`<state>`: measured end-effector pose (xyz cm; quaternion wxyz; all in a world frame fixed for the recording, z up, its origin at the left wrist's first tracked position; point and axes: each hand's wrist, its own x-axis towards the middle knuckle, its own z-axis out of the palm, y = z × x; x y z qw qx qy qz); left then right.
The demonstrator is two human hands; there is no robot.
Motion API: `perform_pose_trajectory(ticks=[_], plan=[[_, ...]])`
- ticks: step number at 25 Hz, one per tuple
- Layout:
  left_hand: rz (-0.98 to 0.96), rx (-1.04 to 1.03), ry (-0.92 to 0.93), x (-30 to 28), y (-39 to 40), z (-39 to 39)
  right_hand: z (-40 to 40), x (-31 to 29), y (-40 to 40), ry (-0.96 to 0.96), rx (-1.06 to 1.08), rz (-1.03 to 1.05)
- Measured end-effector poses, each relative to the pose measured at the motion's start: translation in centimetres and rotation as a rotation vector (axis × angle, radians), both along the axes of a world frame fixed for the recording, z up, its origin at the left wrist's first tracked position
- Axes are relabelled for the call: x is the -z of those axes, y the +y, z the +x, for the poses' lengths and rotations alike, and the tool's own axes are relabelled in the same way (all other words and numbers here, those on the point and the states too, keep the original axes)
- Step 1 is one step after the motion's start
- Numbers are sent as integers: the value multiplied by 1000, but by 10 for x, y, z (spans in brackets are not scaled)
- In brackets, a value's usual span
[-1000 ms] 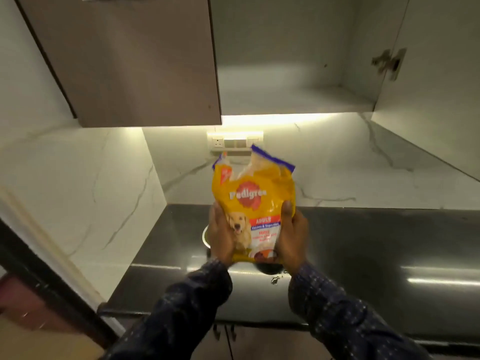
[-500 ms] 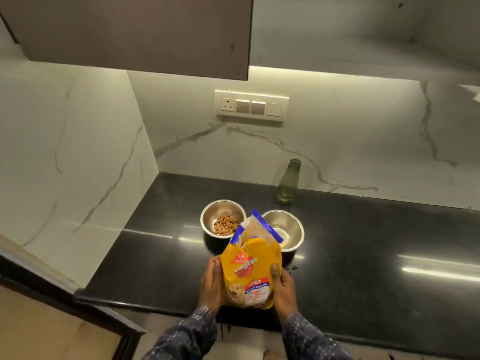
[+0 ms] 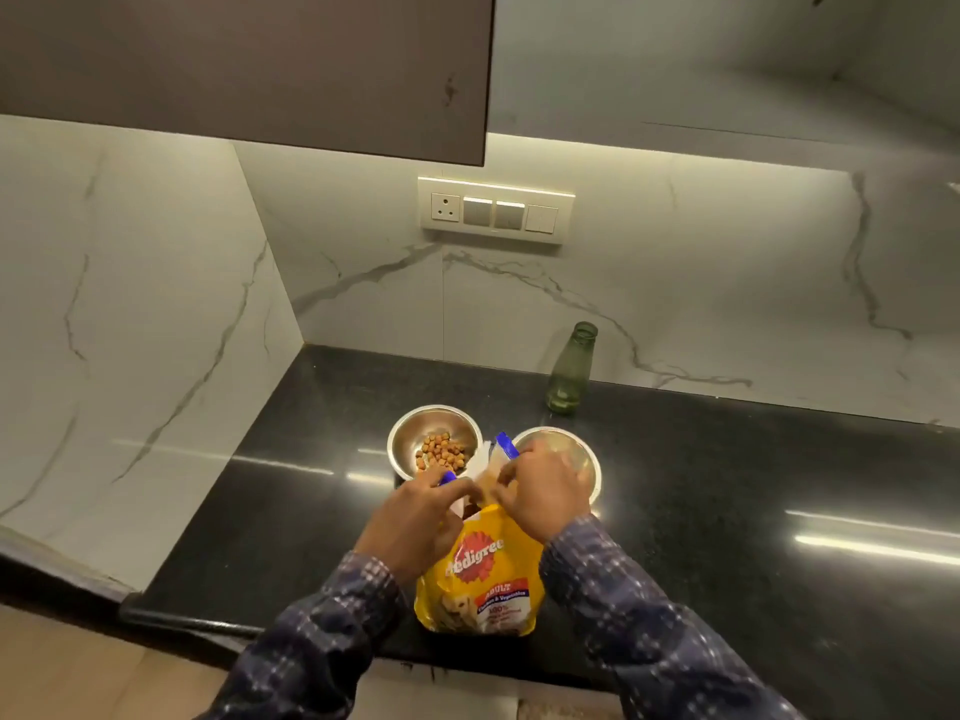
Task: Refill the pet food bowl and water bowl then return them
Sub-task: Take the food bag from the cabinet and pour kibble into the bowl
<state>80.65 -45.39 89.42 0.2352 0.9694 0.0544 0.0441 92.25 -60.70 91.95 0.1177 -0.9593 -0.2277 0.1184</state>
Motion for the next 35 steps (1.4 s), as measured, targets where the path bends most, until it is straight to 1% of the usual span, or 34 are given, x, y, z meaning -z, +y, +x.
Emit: perform_pose_trajectory(ticks=[1, 2, 4, 6, 7, 8, 9, 10, 11, 12, 13, 14, 15, 16, 17, 18, 19, 20, 21, 23, 24, 25, 26, 27, 28, 29, 31, 32, 33, 34, 35], plan=[[2, -82, 23, 0, 5, -1, 2, -2, -4, 87, -54, -108], [-31, -176, 25, 4, 10, -5, 3, 0, -16, 167, -79, -146], [-156, -346, -4, 16, 15, -16, 2, 11, -47, 259, -77, -154], [-243, -432, 0, 26, 4, -25, -1, 24, -72, 293, -102, -111], [-262, -452, -14, 27, -5, -25, -1, 30, -81, 307, -140, -12], [-246, -446, -38, 26, -14, -24, 1, 35, -88, 342, -163, 133], [-160, -406, -64, 23, -24, -22, 3, 32, -91, 395, -172, 277], [-23, -338, -78, 20, -32, -20, 5, 26, -93, 430, -182, 369], [109, -251, -100, 18, -39, -19, 8, 16, -90, 444, -209, 445], [180, -168, -125, 17, -44, -20, 11, 7, -84, 452, -231, 487], [195, -127, -125, 17, -47, -22, 14, -2, -76, 455, -244, 506], [168, -136, -87, 14, -50, -23, 16, -7, -65, 426, -245, 455], [134, -176, -12, 12, -53, -25, 16, -9, -53, 358, -256, 347], [113, -221, 86, 10, -57, -27, 14, -10, -41, 284, -277, 174], [104, -258, 181, 7, -63, -30, 12, -7, -32, 250, -302, 30], [95, -290, 254, 6, -69, -34, 8, -1, -25, 269, -300, -13], [83, -320, 289, 7, -74, -38, 8, 7, -23, 333, -275, 31], [60, -350, 273, 9, -78, -42, 11, 15, -25, 430, -230, 160], [16, -384, 226, 13, -80, -45, 17, 23, -32, 582, -144, 339], [-157, -479, 132, 20, -76, -55, 22, 35, -48, 1054, 124, 750], [-272, -519, 99, 25, -70, -60, 21, 45, -56, 1251, 248, 905], [-364, -537, 77, 31, -65, -65, 19, 58, -63, 1362, 313, 1021], [-417, -541, 63, 37, -61, -69, 15, 69, -69, 1401, 323, 1100], [-454, -545, 61, 44, -57, -72, 11, 77, -72, 1393, 310, 1134], [-499, -549, 65, 52, -53, -74, 7, 82, -73, 1323, 280, 1116], [-565, -559, 64, 59, -48, -73, 4, 84, -72, 1182, 213, 1037], [-682, -605, 1, 72, -38, -65, 3, 78, -66, 775, 0, 756], [-688, -629, -35, 79, -33, -60, 3, 74, -62, 590, -97, 611], [-650, -642, -61, 85, -28, -55, 2, 70, -58, 472, -150, 515], [-607, -640, -81, 93, -22, -51, 0, 68, -54, 422, -163, 467], [-574, -622, -94, 103, -14, -51, -2, 67, -53, 416, -159, 443]])
